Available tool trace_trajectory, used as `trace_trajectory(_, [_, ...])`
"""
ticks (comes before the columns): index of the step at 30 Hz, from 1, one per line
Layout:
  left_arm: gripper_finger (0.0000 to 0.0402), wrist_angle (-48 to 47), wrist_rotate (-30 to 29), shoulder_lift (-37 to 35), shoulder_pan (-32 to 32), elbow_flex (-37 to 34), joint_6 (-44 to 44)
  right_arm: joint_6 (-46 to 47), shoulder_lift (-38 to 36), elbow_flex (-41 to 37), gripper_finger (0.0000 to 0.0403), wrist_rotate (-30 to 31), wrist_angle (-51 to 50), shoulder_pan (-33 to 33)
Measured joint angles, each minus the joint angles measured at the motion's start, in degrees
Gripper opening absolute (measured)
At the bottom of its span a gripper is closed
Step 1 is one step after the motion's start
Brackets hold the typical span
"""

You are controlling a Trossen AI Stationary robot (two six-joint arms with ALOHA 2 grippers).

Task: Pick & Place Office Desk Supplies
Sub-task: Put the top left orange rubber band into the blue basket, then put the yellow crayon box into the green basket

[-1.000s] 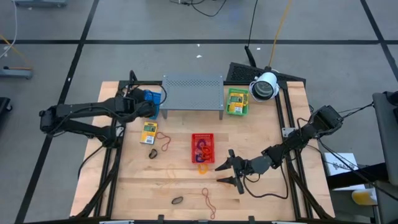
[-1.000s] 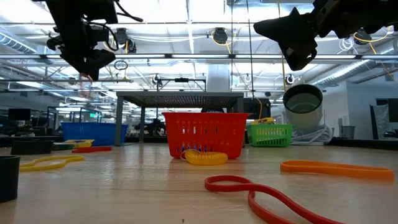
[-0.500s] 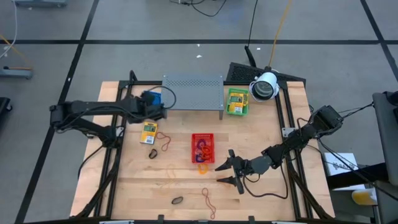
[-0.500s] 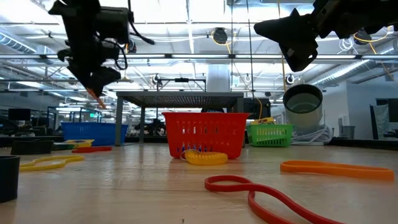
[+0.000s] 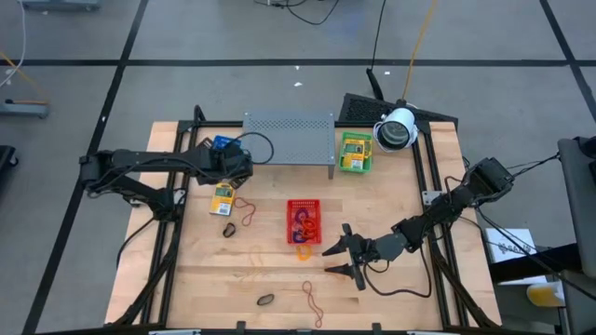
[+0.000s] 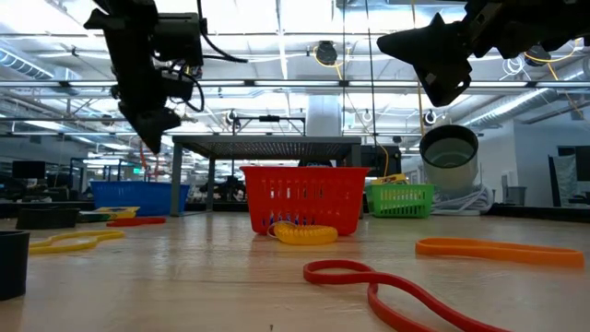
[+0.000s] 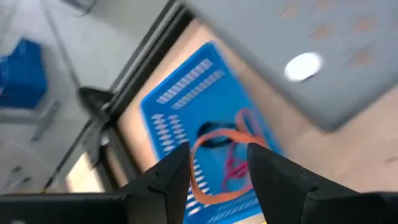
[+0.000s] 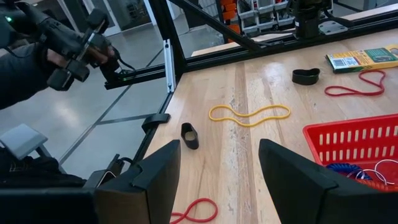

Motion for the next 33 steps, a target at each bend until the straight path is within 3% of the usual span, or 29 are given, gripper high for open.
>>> trace_trajectory(2, [0.0166, 1.07, -1.33, 0.00, 0.10, -0.02, -2.85, -0.01, 0.00, 0.00, 0.0208, 0.03, 0.00, 0.02])
trace_trajectory(5, [0.0166, 0.00, -3.61, 0.04, 0.23, 0.00, 3.79, -0.01, 0.00, 0.00, 0.0208, 0.09, 0.00, 0.00])
trace_trajectory(7, [0.0166, -1.19, -5.71, 0.00, 0.96, -0.04, -2.82, -0.01, 0.00, 0.00, 0.0208, 0.09, 0.00, 0.00])
trace_trajectory(10, [0.0165, -3.30, -5.66, 0.00, 2.11, 0.02, 1.16, 0.00, 0.00, 0.00, 0.0208, 0.13, 0.00, 0.00])
trace_trajectory(12, [0.0166, -6.10, -6.77, 0.02, 2.97, -0.04, -4.99, 0.01, 0.00, 0.00, 0.0208, 0.14, 0.00, 0.00])
trace_trajectory(14, [0.0164, -5.27, -5.04, -0.07, 3.69, -0.03, -9.46, -0.01, 0.00, 0.00, 0.0208, 0.15, 0.00, 0.00])
trace_trajectory(16, [0.0163, -6.67, -4.59, 0.02, 4.19, 0.07, -4.76, 0.01, -0.01, 0.00, 0.0208, 0.23, 0.01, 0.00])
trace_trajectory(19, [0.0166, -8.11, -3.63, -0.06, 5.22, -0.13, -12.09, -0.01, 0.00, 0.00, 0.0208, 0.24, -0.02, 0.00])
trace_trajectory(21, [0.0168, -7.95, -3.38, -0.02, 5.43, -0.03, -7.73, 0.01, 0.00, 0.00, 0.0208, 0.28, 0.00, -0.03])
trace_trajectory(24, [0.0168, -8.23, -2.32, -0.04, 5.89, -0.03, -11.34, 0.51, 0.00, 0.00, 0.0208, 0.28, -0.01, -0.04])
trace_trajectory(33, [0.0168, -9.05, 1.88, -3.70, 2.43, -0.03, -9.81, 0.86, -0.01, 0.00, 0.0208, 0.30, 0.00, -0.04])
